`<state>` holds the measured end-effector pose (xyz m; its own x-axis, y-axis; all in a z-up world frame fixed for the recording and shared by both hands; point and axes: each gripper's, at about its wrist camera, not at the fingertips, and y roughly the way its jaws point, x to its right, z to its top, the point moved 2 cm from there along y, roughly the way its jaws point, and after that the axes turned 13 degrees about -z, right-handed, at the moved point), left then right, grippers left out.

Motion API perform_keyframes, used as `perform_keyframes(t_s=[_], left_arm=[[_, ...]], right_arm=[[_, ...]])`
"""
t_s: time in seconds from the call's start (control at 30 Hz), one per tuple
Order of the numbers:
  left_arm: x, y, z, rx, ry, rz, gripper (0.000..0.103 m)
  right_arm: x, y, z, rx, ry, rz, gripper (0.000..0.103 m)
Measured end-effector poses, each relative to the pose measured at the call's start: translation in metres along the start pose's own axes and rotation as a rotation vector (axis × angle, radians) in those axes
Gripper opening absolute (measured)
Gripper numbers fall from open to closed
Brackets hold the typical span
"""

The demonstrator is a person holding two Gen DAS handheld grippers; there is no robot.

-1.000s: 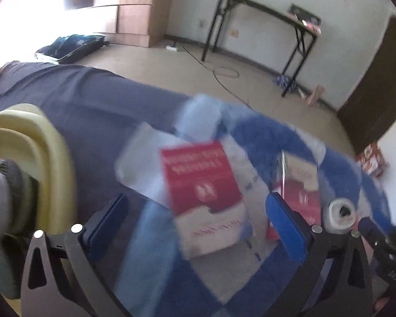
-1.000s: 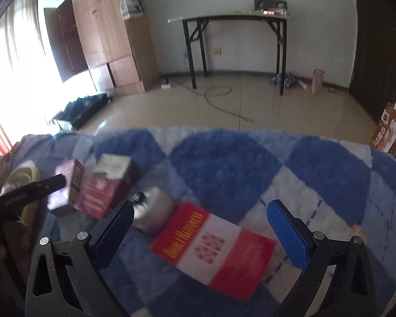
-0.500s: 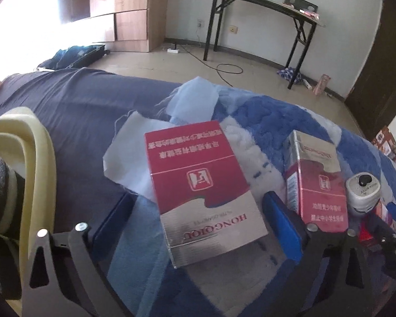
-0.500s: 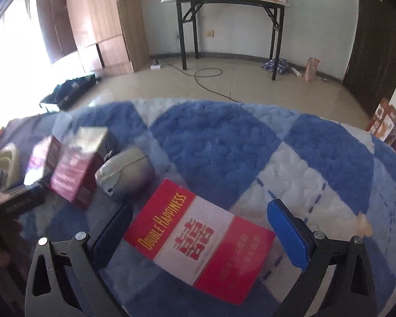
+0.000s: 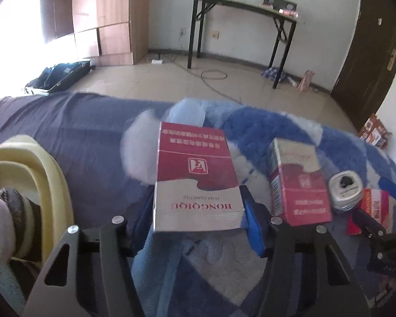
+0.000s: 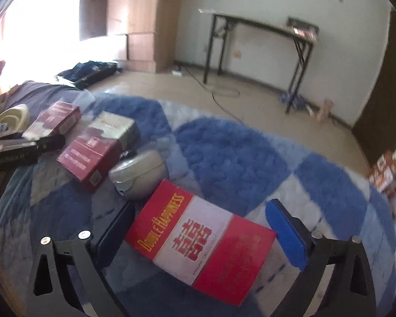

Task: Organize rigid objects
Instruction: 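Grasp the red Hongqiqu box with left gripper while right gripper reaches the Double Happiness box, then grasp the red-and-white Double Happiness box with right gripper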

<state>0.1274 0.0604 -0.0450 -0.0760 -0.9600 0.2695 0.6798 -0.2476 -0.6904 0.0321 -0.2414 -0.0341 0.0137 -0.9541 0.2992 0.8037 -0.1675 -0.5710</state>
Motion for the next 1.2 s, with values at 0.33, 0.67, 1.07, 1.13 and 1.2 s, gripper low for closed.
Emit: perform_keyframes(t_s=[0.33,0.67,1.07,1.13,1.2], left_arm=[[-0.008,-0.029,0.013,0.052,-0.003,-0.039,0.061],[-0.007,-0.032,0.014,0.053,0.003,-0.032,0.061],[-0.012,-0.038,0.017,0.067,-0.009,-0.039,0.061],[-0.013,-0.040,0.017,0.070,-0.011,-0.039,0.061],[-0.013,-0.041,0.017,0.070,-0.009,-0.039,0.061]], right_arm=[[0.023,-0.007,-0.001,0.004,0.090,0.024,0.094],[0.041,-0.001,0.003,-0.141,0.224,-0.054,0.103],[0.028,0.000,-0.010,-0.227,0.304,-0.047,0.103],[0.031,0.003,-0.015,-0.238,0.329,-0.011,0.103],[0.030,0.007,-0.018,-0.229,0.320,-0.021,0.103]])
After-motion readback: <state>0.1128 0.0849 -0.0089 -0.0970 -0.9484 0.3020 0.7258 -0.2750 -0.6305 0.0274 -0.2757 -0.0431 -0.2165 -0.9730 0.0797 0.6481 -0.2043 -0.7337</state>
